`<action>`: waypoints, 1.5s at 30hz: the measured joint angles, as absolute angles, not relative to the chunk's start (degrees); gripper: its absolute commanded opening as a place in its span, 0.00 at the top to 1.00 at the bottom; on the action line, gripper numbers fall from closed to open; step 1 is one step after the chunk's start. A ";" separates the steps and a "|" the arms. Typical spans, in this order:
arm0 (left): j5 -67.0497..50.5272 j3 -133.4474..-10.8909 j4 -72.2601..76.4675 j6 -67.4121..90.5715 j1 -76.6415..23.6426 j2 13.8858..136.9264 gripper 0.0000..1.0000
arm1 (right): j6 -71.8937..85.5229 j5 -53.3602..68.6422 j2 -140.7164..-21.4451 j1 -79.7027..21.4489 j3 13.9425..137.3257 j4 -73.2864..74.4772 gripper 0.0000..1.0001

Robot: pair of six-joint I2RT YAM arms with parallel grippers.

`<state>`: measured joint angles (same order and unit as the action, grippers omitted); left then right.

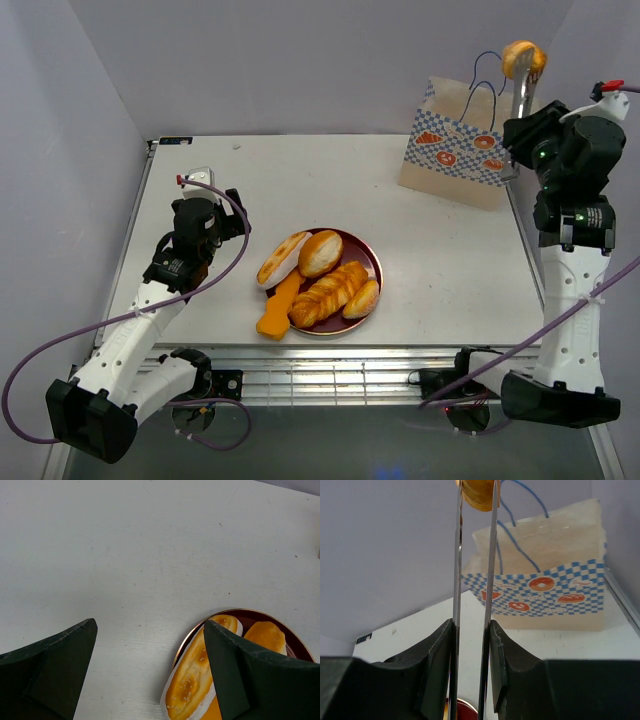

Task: Place the fake bread into the paper bag

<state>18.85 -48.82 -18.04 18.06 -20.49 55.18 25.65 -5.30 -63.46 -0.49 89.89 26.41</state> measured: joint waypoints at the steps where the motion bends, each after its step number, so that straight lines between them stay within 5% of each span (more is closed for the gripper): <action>1: 18.83 -48.82 -18.04 18.06 -20.49 55.18 0.02 | 26.63 -3.22 -64.07 2.68 89.86 26.35 0.92; 5: 18.57 -48.82 -18.04 18.06 -20.49 55.18 0.02 | 30.76 2.94 -66.06 15.75 87.79 25.80 0.92; 12: 18.13 -48.82 -18.04 18.09 -20.49 55.18 0.02 | 35.90 10.94 -65.60 22.96 79.24 22.83 0.92; 21: 17.08 -48.82 -18.04 18.28 -20.49 55.18 0.02 | 38.33 17.52 -67.37 23.99 74.46 18.61 0.82; 29: 16.64 -48.82 -18.04 18.31 -20.49 55.18 0.02 | 38.68 22.06 -69.95 23.99 74.46 14.94 0.53; 45: 16.40 -48.82 -18.04 18.31 -20.49 55.18 0.02 | 38.65 25.32 -71.29 23.99 74.63 13.26 0.49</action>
<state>16.40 -48.82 -18.04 18.31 -20.49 55.18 38.65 25.32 -71.29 23.99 74.63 13.26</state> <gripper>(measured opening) 0.979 0.516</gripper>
